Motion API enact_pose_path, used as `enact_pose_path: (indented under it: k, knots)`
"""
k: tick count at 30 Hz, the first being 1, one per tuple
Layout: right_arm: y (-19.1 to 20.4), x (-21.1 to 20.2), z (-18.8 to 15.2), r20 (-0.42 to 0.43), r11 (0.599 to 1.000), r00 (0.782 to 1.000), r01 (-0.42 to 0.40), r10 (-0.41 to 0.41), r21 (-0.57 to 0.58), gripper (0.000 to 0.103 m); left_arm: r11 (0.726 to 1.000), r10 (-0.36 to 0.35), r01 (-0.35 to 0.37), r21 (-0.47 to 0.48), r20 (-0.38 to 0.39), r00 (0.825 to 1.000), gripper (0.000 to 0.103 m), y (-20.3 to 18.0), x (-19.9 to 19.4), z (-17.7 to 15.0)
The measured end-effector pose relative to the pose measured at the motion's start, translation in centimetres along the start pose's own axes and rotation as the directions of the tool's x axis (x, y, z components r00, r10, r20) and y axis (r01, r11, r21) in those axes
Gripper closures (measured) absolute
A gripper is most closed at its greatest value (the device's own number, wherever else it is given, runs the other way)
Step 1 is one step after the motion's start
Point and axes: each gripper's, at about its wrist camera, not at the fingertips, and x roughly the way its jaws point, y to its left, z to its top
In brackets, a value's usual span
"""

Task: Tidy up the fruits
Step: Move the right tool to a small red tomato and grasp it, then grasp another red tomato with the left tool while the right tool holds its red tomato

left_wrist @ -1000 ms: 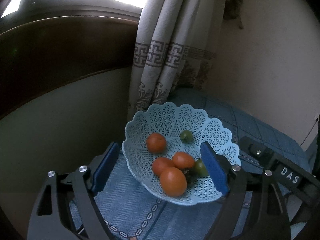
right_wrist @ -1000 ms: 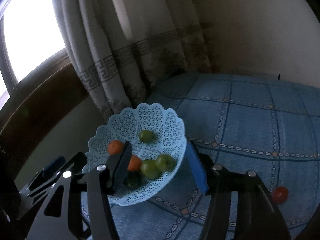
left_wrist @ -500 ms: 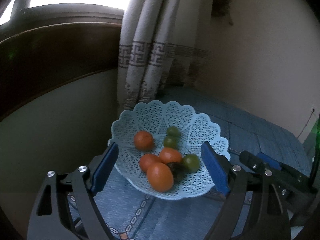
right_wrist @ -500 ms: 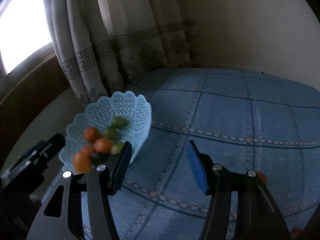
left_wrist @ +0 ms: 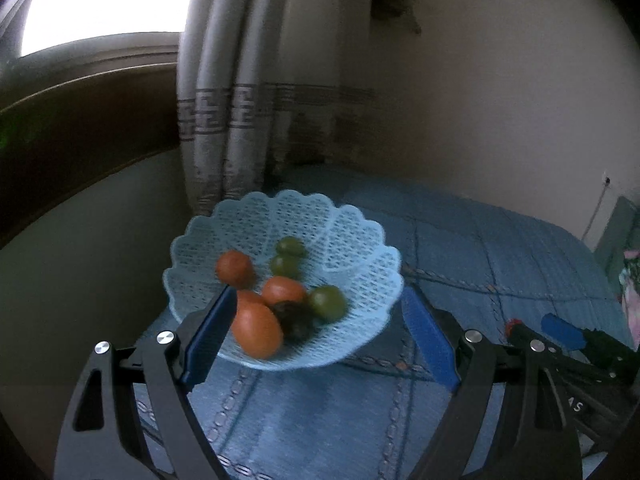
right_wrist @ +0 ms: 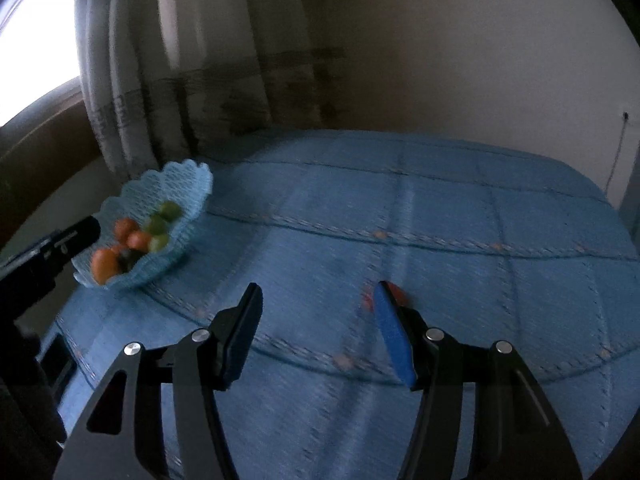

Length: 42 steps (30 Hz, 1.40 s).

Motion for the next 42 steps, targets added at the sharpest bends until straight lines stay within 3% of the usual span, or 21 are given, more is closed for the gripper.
enact_pose_path:
  k: [8,15,28,38,42]
  knots:
    - [-6.4,-3.5,-3.5,-0.009,0.995,0.998,0.067,-0.066,0.079,0.045,0.996,-0.044,0.048,0.074,-0.044,0.998,0.016,-3.6,0.2,-1.6]
    - [-10.0,-6.2,-6.5,-0.028,0.991,0.994,0.108,-0.106,0.074,0.045,0.987,-0.070,0.076,0.139,-0.045,0.997,0.014,-6.8,-0.4,-2.2]
    - [-12.4,-5.5,-8.3,-0.107,0.990,0.992,0.079,-0.066,0.115,0.046,0.971,-0.118,0.137,0.195,-0.104,0.988,0.014,-11.4,0.2,-3.3]
    - [-12.1,-3.7,-8.0,-0.147,0.991,0.984,0.112,-0.100,0.074,0.073,0.966,-0.122,0.150,0.210,-0.141,0.982,0.014,-12.2,1.9,-3.5]
    - [-12.4,-3.8,-8.1,-0.137,0.991,0.987,0.098,-0.085,0.092,0.074,0.963,-0.139,0.172,0.209,-0.165,0.977,0.014,-12.7,2.6,-3.7]
